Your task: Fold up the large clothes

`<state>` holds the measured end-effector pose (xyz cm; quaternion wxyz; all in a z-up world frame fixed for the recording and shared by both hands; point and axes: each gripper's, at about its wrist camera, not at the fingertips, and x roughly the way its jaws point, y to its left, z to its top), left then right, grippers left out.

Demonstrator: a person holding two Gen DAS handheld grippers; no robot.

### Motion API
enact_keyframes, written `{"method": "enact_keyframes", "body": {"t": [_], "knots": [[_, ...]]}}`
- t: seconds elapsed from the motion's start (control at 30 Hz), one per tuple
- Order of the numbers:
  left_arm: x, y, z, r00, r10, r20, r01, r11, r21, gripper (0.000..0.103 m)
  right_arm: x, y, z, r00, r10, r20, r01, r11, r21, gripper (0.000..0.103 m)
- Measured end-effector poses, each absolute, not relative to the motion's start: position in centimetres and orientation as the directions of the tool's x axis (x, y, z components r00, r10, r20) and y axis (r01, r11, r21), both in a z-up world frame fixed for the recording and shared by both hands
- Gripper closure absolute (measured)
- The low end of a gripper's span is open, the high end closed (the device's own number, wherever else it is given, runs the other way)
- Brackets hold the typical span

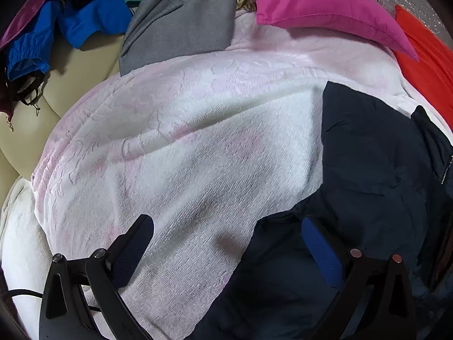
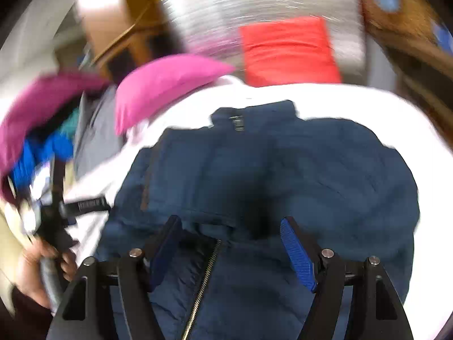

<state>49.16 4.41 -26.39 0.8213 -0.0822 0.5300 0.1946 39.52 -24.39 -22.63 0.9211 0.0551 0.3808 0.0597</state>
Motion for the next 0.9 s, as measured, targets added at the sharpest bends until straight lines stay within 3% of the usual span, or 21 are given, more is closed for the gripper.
{"method": "enact_keyframes", "body": {"t": [0.13, 0.23, 0.3, 0.33, 0.4, 0.5, 0.67, 0.83, 0.87, 0.9], "knots": [[49.0, 5.4, -26.2, 0.364, 0.229, -0.903, -0.437, 0.898, 0.051, 0.000, 41.9, -19.8, -25.3, 0.682, 0.066, -0.729, -0.185, 0.979, -0.084, 0.018], [49.0, 5.8, -25.7, 0.376, 0.235, -0.896, -0.450, 0.892, 0.045, 0.000, 43.0, -17.7, -27.1, 0.689, -0.077, -0.721, -0.208, 0.932, -0.298, 0.017], [49.0, 6.0, -25.4, 0.382, 0.239, -0.893, -0.455, 0.889, 0.044, 0.000, 43.7, -17.6, -27.4, 0.710, -0.117, -0.695, -0.173, 0.927, -0.333, 0.017], [49.0, 5.9, -25.4, 0.382, 0.236, -0.894, -0.455, 0.890, 0.041, 0.000, 44.2, -17.9, -27.2, 0.710, -0.111, -0.695, -0.154, 0.939, -0.307, 0.020], [49.1, 5.9, -25.4, 0.381, 0.225, -0.897, -0.449, 0.893, 0.033, 0.000, 44.5, -19.2, -26.5, 0.723, -0.069, -0.687, -0.103, 0.973, -0.206, 0.047], [49.1, 5.8, -25.4, 0.380, 0.225, -0.897, -0.441, 0.897, 0.038, 0.000, 45.0, -22.6, -25.1, 0.731, 0.000, -0.682, 0.001, 1.000, 0.001, 0.069], [49.0, 6.0, -25.4, 0.381, 0.221, -0.898, -0.446, 0.894, 0.030, 0.000, 42.3, -32.3, -25.5, 0.768, 0.184, -0.614, 0.197, 0.844, 0.498, 0.069], [49.0, 5.3, -25.6, 0.380, 0.218, -0.899, -0.431, 0.902, 0.036, 0.000, 40.0, -38.1, -29.5, 0.767, 0.318, -0.558, 0.285, 0.611, 0.739, 0.067], [49.0, 5.1, -25.6, 0.381, 0.217, -0.899, -0.427, 0.904, 0.037, 0.000, 39.7, -38.6, -30.0, 0.767, 0.328, -0.551, 0.295, 0.583, 0.757, 0.062], [49.0, 4.9, -25.6, 0.385, 0.212, -0.898, -0.421, 0.906, 0.033, 0.000, 39.3, -39.0, -30.4, 0.773, 0.342, -0.535, 0.291, 0.557, 0.778, 0.050]]}}
